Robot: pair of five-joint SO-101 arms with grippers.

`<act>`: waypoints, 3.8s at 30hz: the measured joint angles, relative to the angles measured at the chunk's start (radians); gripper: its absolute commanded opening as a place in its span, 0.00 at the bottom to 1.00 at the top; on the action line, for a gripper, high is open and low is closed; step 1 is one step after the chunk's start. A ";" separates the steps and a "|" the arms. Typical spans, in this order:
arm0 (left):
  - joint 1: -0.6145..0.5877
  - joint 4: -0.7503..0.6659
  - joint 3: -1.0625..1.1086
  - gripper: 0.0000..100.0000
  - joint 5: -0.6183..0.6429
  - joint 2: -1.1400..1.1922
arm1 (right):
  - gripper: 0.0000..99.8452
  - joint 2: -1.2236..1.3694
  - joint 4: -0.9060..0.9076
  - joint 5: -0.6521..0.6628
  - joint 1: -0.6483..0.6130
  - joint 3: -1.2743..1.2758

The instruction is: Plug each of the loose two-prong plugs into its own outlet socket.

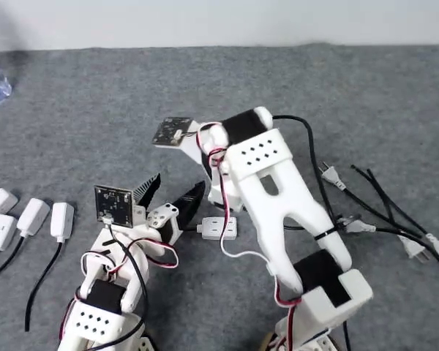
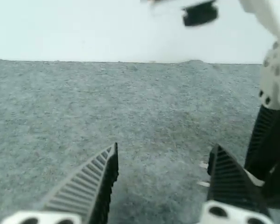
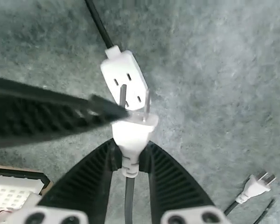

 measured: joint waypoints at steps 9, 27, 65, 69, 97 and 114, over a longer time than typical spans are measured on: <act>0.008 0.000 0.000 0.29 0.005 0.000 | 0.01 -0.072 0.000 0.000 -0.040 0.000; 0.005 0.000 -0.002 0.29 0.008 -0.012 | 0.01 -0.233 0.000 -0.028 -0.069 0.002; 0.003 0.008 0.000 0.29 0.000 -0.003 | 0.01 -0.249 -0.002 -0.077 -0.132 -0.005; -0.038 0.008 0.000 0.29 0.000 -0.003 | 0.01 -0.249 -0.003 -0.074 -0.106 -0.006; -0.554 0.431 0.021 0.29 -0.422 -0.003 | 0.01 0.091 -0.029 0.140 0.021 0.017; -0.551 0.433 0.021 0.29 -0.442 -0.003 | 0.01 0.138 -0.031 0.209 0.083 0.023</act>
